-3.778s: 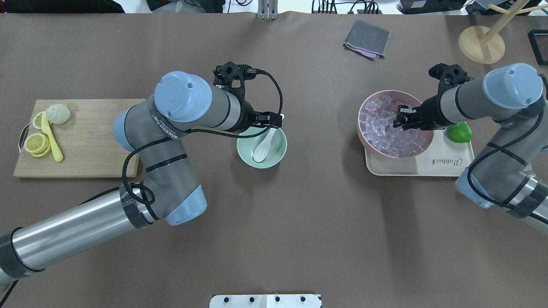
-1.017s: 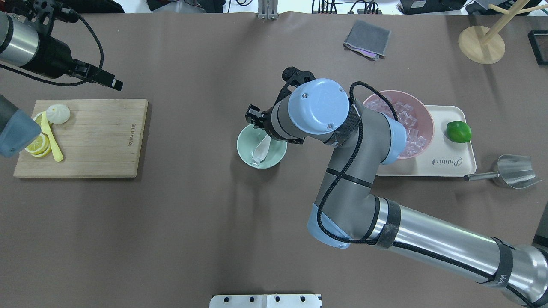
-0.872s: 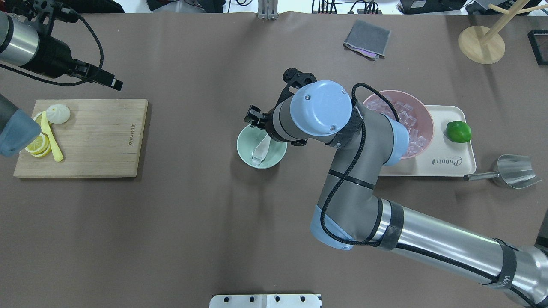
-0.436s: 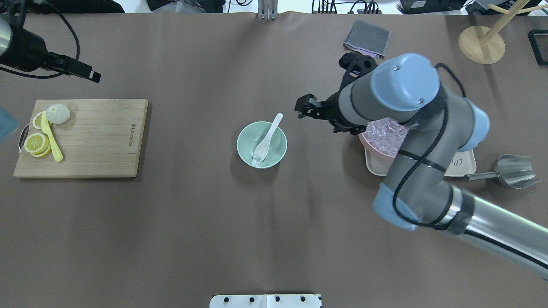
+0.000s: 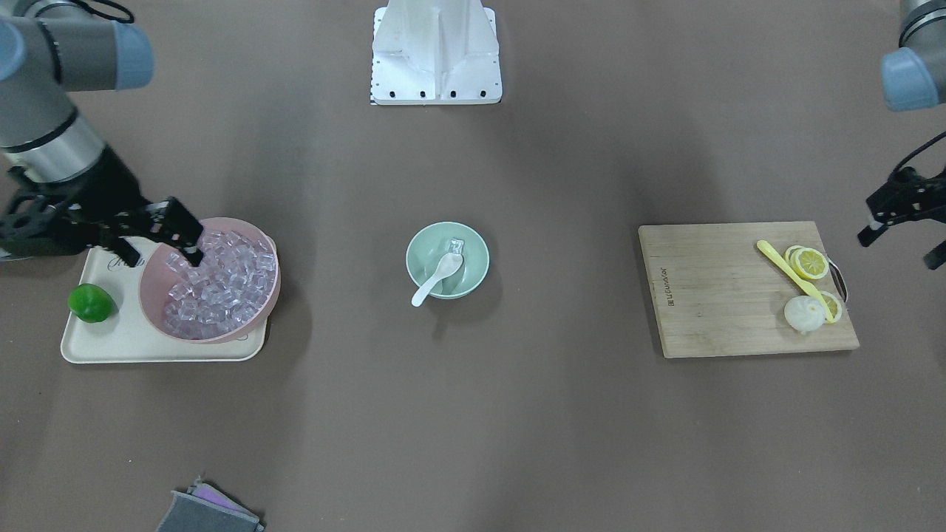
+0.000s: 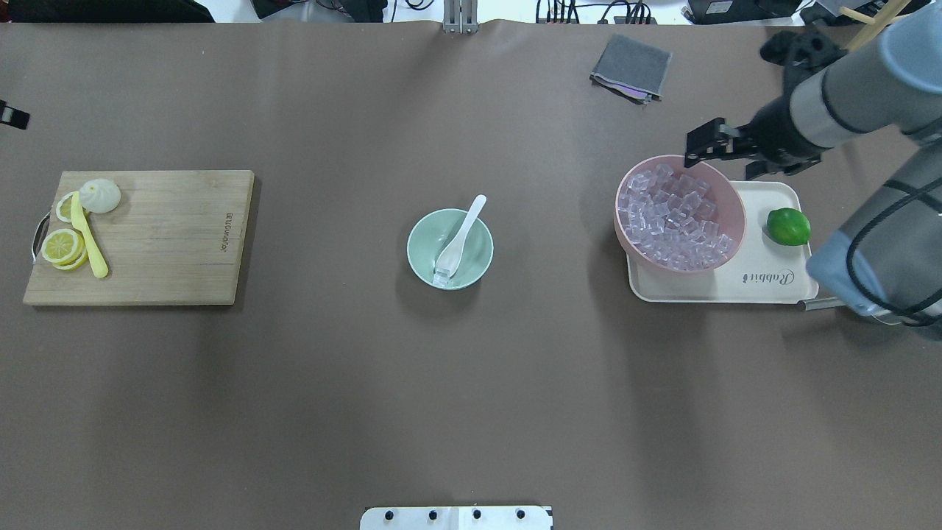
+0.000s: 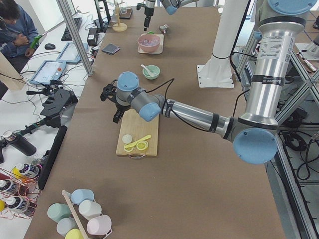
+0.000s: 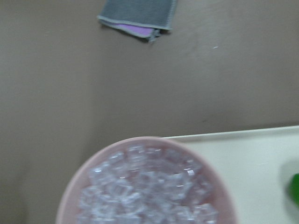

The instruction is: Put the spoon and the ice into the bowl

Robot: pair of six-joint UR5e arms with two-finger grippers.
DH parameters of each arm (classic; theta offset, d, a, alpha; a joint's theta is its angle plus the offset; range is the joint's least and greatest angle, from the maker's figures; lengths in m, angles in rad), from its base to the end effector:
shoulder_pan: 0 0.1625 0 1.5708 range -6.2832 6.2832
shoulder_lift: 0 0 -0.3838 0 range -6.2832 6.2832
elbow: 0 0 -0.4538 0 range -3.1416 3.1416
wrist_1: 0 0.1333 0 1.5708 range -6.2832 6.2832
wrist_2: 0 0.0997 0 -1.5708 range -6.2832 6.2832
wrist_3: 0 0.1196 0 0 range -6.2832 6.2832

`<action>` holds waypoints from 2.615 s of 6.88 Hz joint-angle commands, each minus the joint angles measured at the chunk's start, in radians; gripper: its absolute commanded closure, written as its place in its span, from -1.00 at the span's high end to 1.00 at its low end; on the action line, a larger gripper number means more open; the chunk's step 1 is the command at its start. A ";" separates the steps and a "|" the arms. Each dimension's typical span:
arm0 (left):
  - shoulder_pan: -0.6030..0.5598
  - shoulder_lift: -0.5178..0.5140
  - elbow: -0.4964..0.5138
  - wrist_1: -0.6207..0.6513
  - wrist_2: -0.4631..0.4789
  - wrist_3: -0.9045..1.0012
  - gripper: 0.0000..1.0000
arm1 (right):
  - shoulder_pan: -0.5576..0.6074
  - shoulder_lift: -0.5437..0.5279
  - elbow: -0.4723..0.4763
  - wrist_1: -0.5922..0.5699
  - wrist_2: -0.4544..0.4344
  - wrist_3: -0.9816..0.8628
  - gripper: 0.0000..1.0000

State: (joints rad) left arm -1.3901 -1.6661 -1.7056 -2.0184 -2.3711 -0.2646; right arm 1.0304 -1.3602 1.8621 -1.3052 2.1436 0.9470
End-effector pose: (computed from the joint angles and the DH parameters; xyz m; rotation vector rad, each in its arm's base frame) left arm 0.0626 -0.6069 0.4434 0.4543 0.8898 0.1942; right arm -0.2600 -0.5665 0.3226 0.1805 -0.9045 0.1577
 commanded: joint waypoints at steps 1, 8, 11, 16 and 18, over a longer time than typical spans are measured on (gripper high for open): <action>-0.136 0.110 0.001 0.093 -0.004 0.285 0.94 | 0.222 -0.167 -0.038 0.003 0.135 -0.401 1.00; -0.138 0.318 -0.089 0.029 0.127 0.274 0.95 | 0.496 -0.326 -0.216 0.007 0.240 -0.919 1.00; -0.141 0.305 -0.061 -0.028 0.124 0.284 0.95 | 0.507 -0.327 -0.207 0.009 0.243 -0.916 1.00; -0.132 0.191 -0.019 -0.022 0.111 0.277 0.95 | 0.525 -0.367 -0.172 0.011 0.274 -0.918 1.00; -0.133 0.198 -0.023 -0.028 0.105 0.280 0.95 | 0.525 -0.369 -0.164 0.009 0.277 -0.910 1.00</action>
State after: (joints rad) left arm -1.5226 -1.4664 -1.7270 -2.0436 -2.2636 0.0138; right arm 1.5549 -1.7273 1.6941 -1.2959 2.4187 0.0314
